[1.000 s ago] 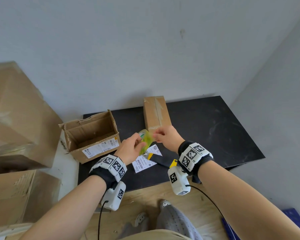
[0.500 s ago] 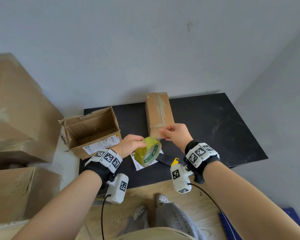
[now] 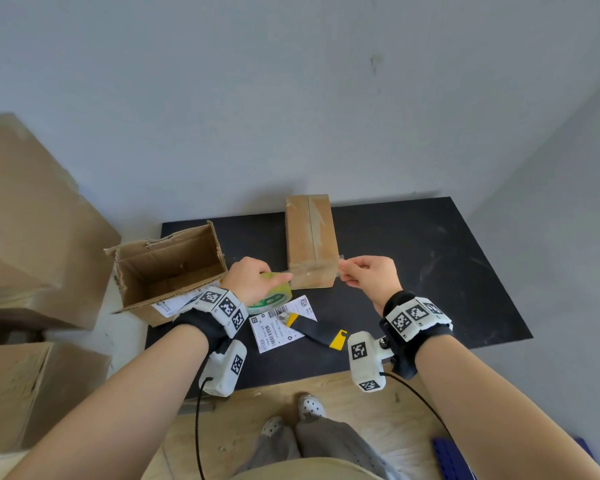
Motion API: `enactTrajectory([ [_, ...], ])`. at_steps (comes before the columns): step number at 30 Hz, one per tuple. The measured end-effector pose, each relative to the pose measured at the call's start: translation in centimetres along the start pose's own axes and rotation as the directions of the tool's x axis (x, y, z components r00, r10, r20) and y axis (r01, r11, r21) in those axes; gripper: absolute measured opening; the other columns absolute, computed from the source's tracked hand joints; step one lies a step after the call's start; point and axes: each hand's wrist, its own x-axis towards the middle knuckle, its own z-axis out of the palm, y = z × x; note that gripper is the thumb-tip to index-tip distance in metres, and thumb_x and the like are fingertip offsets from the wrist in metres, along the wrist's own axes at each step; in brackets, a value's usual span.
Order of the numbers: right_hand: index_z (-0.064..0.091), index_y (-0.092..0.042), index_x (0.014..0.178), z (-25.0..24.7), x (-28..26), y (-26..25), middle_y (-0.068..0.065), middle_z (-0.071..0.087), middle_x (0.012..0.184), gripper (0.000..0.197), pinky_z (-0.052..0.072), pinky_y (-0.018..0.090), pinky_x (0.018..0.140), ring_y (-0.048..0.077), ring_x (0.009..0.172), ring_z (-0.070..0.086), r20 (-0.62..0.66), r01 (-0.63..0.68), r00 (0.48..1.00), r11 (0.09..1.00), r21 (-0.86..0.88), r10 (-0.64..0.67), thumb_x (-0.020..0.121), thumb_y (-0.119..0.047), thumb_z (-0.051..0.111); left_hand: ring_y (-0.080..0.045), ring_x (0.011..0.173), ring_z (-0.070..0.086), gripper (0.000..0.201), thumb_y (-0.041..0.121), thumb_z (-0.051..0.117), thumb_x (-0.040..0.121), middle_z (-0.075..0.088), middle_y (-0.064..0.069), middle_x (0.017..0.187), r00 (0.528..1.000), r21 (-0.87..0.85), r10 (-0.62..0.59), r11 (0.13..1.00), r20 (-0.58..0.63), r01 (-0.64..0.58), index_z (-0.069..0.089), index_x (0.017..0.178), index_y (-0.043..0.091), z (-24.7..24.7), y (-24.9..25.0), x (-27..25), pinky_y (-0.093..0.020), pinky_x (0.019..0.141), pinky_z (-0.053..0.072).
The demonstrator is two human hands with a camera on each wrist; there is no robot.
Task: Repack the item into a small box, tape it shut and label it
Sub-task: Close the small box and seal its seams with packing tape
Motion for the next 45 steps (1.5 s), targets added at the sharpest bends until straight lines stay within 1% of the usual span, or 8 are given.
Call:
enactTrajectory([
  [4, 0.07, -0.003, 0.085, -1.5, 0.7, 0.6, 0.007, 0.066, 0.074, 0.011, 0.055, 0.018, 0.067, 0.012, 0.069, 0.063, -0.039, -0.034, 0.999, 0.998, 0.044, 0.036, 0.087, -0.013, 0.066, -0.017, 0.058, 0.052, 0.054, 0.053, 0.06, 0.083, 0.061, -0.014, 0.065, 1.0, 0.033, -0.005, 0.999, 0.002, 0.004, 0.067, 0.067, 0.002, 0.0, 1.2, 0.9, -0.026, 0.054, 0.038],
  [7, 0.069, -0.001, 0.09, -2.5, 1.4, 0.8, 0.006, 0.067, 0.076, 0.014, 0.055, 0.018, 0.067, 0.012, 0.07, 0.064, -0.056, -0.058, 0.996, 0.995, 0.084, 0.063, 0.087, -0.014, 0.066, -0.013, 0.05, 0.046, 0.056, 0.054, 0.057, 0.085, 0.05, -0.003, 0.052, 0.998, 0.138, -0.059, 0.989, -0.018, 0.061, 0.056, 0.051, 0.01, -0.3, 1.7, 1.3, -0.024, 0.048, 0.031],
  [9, 0.069, 0.0, 0.09, -2.7, 1.8, 0.9, 0.007, 0.068, 0.077, 0.014, 0.055, 0.02, 0.069, 0.013, 0.071, 0.064, -0.046, -0.086, 0.995, 0.991, 0.104, 0.092, 0.086, -0.014, 0.067, -0.015, 0.05, 0.048, 0.058, 0.055, 0.057, 0.085, 0.05, -0.004, 0.05, 0.997, 0.169, -0.073, 0.983, -0.028, 0.076, 0.056, 0.05, 0.009, -0.5, 1.9, 1.7, -0.025, 0.048, 0.031],
  [13, 0.069, 0.003, 0.093, -2.0, 2.8, 1.3, 0.012, 0.07, 0.084, 0.021, 0.055, 0.024, 0.073, 0.016, 0.074, 0.066, -0.011, -0.205, 0.978, 0.965, 0.165, 0.21, 0.082, -0.015, 0.071, -0.021, 0.071, 0.063, 0.056, 0.058, 0.057, 0.083, 0.068, -0.011, 0.073, 0.994, 0.227, -0.098, 0.968, -0.039, 0.104, 0.074, 0.072, 0.005, -1.0, 1.7, 2.8, -0.032, 0.063, 0.047],
  [22, 0.067, -0.009, 0.07, -0.5, 4.2, 0.7, 0.005, 0.07, 0.074, 0.019, 0.056, 0.021, 0.069, 0.01, 0.066, 0.065, -0.031, -0.294, 0.953, 0.947, 0.13, 0.3, 0.077, -0.023, 0.077, -0.018, 0.086, 0.064, 0.034, 0.05, 0.072, 0.074, 0.072, -0.002, 0.09, 0.983, 0.157, -0.176, 0.971, -0.047, 0.181, 0.077, 0.087, 0.019, -1.6, 1.8, 4.8, -0.031, 0.073, 0.052],
  [34, 0.067, -0.009, 0.068, -0.2, 4.3, 0.8, 0.003, 0.07, 0.072, 0.019, 0.054, 0.017, 0.06, 0.008, 0.063, 0.064, -0.062, -0.299, 0.951, 0.951, 0.073, 0.304, 0.075, -0.023, 0.079, -0.018, 0.086, 0.063, 0.035, 0.05, 0.069, 0.077, 0.071, -0.004, 0.094, 0.985, 0.155, -0.17, 0.973, -0.011, 0.17, 0.076, 0.091, 0.019, -1.0, 0.7, 5.0, -0.03, 0.073, 0.05],
  [40, 0.069, -0.009, 0.068, -0.2, 4.2, 1.1, 0.004, 0.07, 0.071, 0.019, 0.053, 0.017, 0.061, 0.009, 0.063, 0.064, -0.077, -0.292, 0.952, 0.954, 0.066, 0.297, 0.074, -0.023, 0.08, -0.017, 0.084, 0.062, 0.035, 0.05, 0.069, 0.076, 0.071, -0.003, 0.094, 0.985, 0.13, -0.174, 0.976, -0.001, 0.172, 0.076, 0.091, 0.019, -0.8, 0.4, 5.1, -0.028, 0.069, 0.047],
  [45, 0.069, -0.009, 0.068, -0.2, 4.2, 1.4, 0.004, 0.07, 0.071, 0.019, 0.055, 0.017, 0.062, 0.008, 0.063, 0.063, -0.094, -0.283, 0.954, 0.958, 0.037, 0.285, 0.074, -0.023, 0.079, -0.017, 0.086, 0.063, 0.035, 0.05, 0.069, 0.077, 0.072, -0.003, 0.094, 0.989, 0.129, -0.145, 0.981, 0.01, 0.142, 0.076, 0.091, 0.019, -0.5, 0.2, 5.2, -0.03, 0.074, 0.051],
])
